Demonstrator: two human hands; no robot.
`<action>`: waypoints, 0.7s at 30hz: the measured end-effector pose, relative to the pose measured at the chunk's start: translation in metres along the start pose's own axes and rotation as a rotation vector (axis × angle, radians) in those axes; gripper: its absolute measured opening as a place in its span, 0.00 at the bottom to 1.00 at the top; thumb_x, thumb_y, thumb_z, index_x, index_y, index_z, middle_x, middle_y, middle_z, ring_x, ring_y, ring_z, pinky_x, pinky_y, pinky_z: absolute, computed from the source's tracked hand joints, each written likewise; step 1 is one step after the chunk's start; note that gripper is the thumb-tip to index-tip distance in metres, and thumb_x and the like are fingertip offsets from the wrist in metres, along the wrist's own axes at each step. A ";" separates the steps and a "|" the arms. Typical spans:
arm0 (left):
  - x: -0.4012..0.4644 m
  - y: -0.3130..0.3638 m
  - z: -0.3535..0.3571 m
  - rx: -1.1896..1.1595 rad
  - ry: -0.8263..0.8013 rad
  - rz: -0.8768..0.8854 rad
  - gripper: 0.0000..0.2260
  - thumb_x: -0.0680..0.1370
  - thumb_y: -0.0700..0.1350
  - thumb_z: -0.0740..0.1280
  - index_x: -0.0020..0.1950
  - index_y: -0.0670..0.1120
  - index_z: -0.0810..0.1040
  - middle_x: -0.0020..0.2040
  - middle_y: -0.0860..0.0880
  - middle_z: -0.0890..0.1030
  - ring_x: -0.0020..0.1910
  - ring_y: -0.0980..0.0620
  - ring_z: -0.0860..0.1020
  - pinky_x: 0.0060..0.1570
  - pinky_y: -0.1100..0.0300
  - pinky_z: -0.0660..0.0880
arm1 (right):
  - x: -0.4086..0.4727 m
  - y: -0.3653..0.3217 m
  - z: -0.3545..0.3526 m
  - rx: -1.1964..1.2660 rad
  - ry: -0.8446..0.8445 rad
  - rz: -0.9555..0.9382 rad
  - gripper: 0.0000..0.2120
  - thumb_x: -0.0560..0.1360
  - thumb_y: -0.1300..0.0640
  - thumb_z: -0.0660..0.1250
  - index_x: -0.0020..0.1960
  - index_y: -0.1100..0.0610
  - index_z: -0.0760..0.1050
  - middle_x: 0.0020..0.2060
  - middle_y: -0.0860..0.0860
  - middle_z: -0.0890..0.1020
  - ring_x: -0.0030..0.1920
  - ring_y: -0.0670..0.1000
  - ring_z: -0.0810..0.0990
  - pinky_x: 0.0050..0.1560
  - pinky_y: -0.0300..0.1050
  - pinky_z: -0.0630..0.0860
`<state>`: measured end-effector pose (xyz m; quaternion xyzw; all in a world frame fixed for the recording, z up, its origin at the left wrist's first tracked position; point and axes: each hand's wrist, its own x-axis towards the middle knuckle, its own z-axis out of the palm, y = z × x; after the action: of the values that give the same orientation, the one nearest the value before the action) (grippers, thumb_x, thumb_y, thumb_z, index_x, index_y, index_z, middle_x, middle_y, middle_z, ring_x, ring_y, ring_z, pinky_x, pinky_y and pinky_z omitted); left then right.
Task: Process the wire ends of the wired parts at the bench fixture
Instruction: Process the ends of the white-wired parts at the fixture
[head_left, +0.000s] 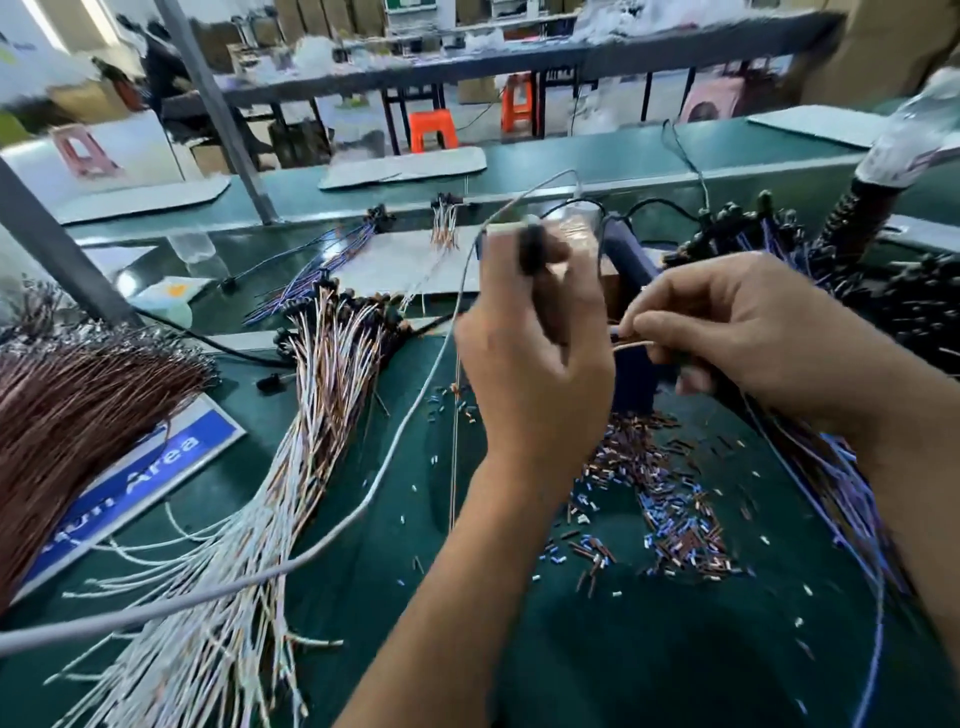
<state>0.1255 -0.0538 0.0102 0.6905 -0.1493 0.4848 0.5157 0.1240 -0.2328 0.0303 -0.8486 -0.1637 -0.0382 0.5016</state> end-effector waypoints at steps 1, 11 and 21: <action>-0.019 0.003 0.000 0.035 -0.168 0.087 0.03 0.81 0.39 0.67 0.49 0.40 0.77 0.39 0.56 0.75 0.34 0.57 0.72 0.34 0.64 0.69 | 0.001 0.007 -0.004 -0.141 0.041 -0.021 0.05 0.79 0.59 0.73 0.44 0.53 0.84 0.33 0.50 0.84 0.29 0.46 0.79 0.33 0.43 0.78; -0.062 -0.029 0.001 0.259 -0.672 0.201 0.09 0.82 0.44 0.68 0.60 0.43 0.81 0.56 0.48 0.80 0.44 0.44 0.81 0.36 0.47 0.79 | -0.019 0.063 0.020 -0.203 0.295 -0.234 0.03 0.75 0.54 0.76 0.47 0.50 0.82 0.37 0.45 0.84 0.37 0.49 0.83 0.39 0.50 0.79; -0.071 -0.048 0.003 0.294 -0.842 0.081 0.09 0.80 0.46 0.70 0.57 0.46 0.85 0.46 0.48 0.87 0.44 0.43 0.84 0.43 0.47 0.79 | -0.022 0.089 0.028 -0.090 0.344 -0.218 0.06 0.74 0.59 0.79 0.44 0.54 0.81 0.36 0.45 0.85 0.38 0.47 0.85 0.42 0.41 0.80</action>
<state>0.1266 -0.0571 -0.0751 0.8873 -0.3023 0.1974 0.2870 0.1284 -0.2533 -0.0639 -0.8283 -0.1648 -0.2438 0.4767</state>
